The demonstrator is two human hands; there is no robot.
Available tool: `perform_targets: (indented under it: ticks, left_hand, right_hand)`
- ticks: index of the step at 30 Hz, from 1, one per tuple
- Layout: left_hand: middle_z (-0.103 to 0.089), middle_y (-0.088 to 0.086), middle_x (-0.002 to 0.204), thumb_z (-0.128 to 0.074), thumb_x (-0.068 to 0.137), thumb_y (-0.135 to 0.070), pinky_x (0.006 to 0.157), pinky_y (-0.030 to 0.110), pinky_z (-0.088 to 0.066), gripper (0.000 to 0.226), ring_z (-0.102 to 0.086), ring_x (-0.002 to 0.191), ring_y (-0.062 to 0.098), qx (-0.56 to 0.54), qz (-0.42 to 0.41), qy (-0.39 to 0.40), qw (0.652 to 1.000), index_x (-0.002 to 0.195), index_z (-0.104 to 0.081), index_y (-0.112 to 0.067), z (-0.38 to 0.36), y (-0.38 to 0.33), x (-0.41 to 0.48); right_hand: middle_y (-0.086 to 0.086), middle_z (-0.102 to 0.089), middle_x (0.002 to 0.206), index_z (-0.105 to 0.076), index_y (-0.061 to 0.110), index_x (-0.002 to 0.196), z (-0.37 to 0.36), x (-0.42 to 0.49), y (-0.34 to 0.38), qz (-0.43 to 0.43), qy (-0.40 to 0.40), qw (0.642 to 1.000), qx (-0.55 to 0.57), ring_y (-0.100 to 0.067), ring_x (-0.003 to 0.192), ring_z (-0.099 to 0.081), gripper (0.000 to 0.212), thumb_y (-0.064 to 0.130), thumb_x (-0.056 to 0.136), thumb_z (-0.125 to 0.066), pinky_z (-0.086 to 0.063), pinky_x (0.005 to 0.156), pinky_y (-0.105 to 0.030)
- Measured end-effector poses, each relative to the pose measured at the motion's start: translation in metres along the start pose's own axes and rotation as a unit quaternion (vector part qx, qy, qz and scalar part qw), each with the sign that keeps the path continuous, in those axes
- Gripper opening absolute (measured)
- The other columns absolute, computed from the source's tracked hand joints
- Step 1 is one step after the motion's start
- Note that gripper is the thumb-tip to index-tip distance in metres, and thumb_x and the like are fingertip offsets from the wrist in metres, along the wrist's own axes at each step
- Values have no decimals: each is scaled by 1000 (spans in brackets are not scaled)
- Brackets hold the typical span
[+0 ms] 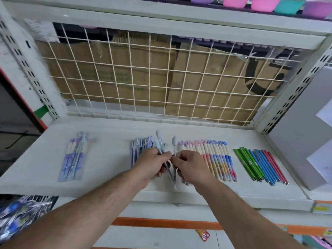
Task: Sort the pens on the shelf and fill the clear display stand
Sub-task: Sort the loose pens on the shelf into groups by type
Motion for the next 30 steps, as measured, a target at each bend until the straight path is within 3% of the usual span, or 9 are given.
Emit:
perform_targets:
  ticks: [5,8,11,13,19,22,25,27,30]
  left_hand:
    - [-54,4,49,-63,97,-27,36,20,-32,29,-45,37,15,-8,-12,-31,999,77,-56,-7,40,-3,0]
    - [-55,6,55,-66,94,-24,44,25,-38,29,-48,46,21,7,-15,-35,999,72,-57,-8,60,-1,3]
    - [-55,8,60,-64,84,-9,50,27,-40,17,-50,53,22,29,1,-22,999,69,-59,-5,76,4,10]
    - [-57,10,64,-59,76,-8,53,28,-43,14,-53,57,22,70,2,-16,997,77,-64,5,85,4,14]
    - [-50,8,60,-57,73,-16,56,30,-36,21,-45,56,18,186,-37,-41,981,76,-62,4,100,0,22]
    - [-67,12,71,-64,80,-14,61,33,-49,11,-61,65,24,226,-53,-56,971,79,-69,-4,102,-6,20]
    - [-70,-1,89,-67,84,-19,62,21,-47,8,-67,81,17,261,-60,-67,961,90,-69,-22,103,-11,18]
    - [-68,-5,94,-67,83,-22,57,16,-40,15,-64,82,13,267,-66,-72,959,98,-68,-24,104,-11,20]
    - [-66,-8,90,-67,82,-22,56,16,-38,12,-62,80,11,283,-70,-79,953,94,-68,-22,104,-13,19]
  right_hand:
    - [-5,-66,64,-68,2,94,-46,1,16,11,55,998,-9,-9,44,-52,14,15,91,-72,-35,39,-17]
    - [0,-63,57,-68,3,91,-64,10,21,9,47,999,-25,-8,41,-48,14,15,88,-75,-34,38,-19]
    - [-3,-58,55,-66,5,82,-74,21,20,-8,15,999,-28,-13,38,-42,18,17,82,-80,-32,38,-22]
    - [-5,-57,56,-64,6,81,-77,25,20,-19,-7,999,-37,-13,37,-41,21,17,78,-82,-32,38,-22]
    - [-1,-59,59,-64,12,79,-81,32,20,-33,-43,996,-76,-9,37,-46,12,16,84,-74,-36,39,-21]
    - [-5,-60,60,-65,9,82,-77,35,19,-41,-64,994,-81,-14,40,-46,7,14,85,-69,-38,40,-22]
    - [-5,-60,61,-63,11,79,-76,36,18,-48,-65,993,-81,-14,40,-47,10,16,86,-70,-38,40,-22]
    - [-5,-61,62,-65,11,82,-77,37,18,-51,-62,993,-89,-15,42,-48,10,17,86,-72,-38,40,-21]
    - [-5,-61,62,-68,9,89,-74,39,19,-47,-67,992,-100,-13,39,-48,8,16,86,-71,-37,39,-20]
Point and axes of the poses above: each hand's wrist, its own x-axis towards the middle knuckle, its own z-axis out of the back of the hand, y = z × x, the point moved 10 cm from there along x, towards the middle knuckle
